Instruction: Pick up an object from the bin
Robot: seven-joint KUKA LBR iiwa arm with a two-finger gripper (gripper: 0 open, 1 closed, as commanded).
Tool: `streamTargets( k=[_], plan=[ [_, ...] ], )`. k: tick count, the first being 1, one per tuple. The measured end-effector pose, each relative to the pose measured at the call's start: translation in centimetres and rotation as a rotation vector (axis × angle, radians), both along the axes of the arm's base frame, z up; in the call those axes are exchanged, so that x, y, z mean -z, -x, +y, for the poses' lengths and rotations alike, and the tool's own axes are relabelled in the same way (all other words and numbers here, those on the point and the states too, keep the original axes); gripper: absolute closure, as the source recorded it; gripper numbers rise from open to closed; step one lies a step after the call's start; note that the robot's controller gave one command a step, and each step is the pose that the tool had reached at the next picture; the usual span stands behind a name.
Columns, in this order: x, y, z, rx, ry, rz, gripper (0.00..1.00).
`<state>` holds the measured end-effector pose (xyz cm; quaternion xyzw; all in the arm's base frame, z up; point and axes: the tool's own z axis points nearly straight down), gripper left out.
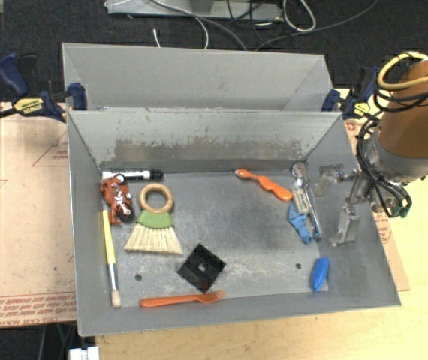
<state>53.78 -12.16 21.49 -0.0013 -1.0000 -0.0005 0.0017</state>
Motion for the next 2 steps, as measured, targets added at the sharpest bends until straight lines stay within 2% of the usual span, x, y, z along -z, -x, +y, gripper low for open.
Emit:
streamTargets(
  k=[1, 2],
  plan=[
    [-0.2, -0.1, 0.0, -0.003, 0.001, -0.005, 0.0],
    [6.5, -1.2, -0.9, 0.197, 0.0, -0.007, 0.0]
  ],
)
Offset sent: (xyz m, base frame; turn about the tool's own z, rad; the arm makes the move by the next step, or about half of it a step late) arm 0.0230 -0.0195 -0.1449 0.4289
